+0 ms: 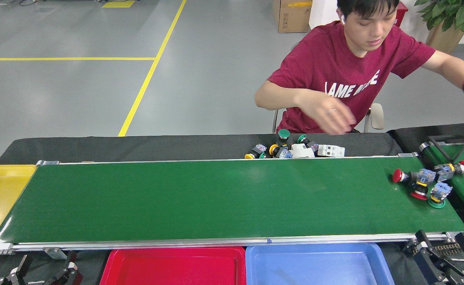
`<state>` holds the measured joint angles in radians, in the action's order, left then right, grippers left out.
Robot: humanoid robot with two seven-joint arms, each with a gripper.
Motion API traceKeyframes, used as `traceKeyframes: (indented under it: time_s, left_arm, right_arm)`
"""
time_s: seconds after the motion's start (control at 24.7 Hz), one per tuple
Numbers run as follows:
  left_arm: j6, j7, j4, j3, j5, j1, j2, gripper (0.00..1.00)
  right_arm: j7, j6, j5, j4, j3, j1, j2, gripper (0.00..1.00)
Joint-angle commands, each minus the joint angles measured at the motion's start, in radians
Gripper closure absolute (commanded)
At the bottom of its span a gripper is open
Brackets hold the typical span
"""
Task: Pick switch part from conveyor to tray
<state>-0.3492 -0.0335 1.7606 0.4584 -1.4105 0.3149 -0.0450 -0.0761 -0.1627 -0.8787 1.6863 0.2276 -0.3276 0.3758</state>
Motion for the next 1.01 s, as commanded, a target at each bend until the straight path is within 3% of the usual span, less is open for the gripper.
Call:
traceKeyframes:
  time_s: [0.0, 0.85, 0.97]
  left_arm:
    - [0.001, 0.004, 0.014, 0.006, 0.004, -0.002, -0.003, 0.0]
    - [0.002, -0.002, 0.005, 0.0, 0.001, -0.019, -0.015, 0.0]
    - [-0.001, -0.002, 0.005, -0.004, 0.001, -0.019, -0.015, 0.0]
  right_arm:
    - [-0.002, 0.0, -0.002, 0.015, 0.006, 0.008, 0.003, 0.02]
    - [0.009, 0.026, -0.008, 0.003, -0.02, 0.01, 0.002, 0.02]
    - [0.061, 0.12, -0.043, -0.016, -0.114, 0.076, 0.005, 0.02]
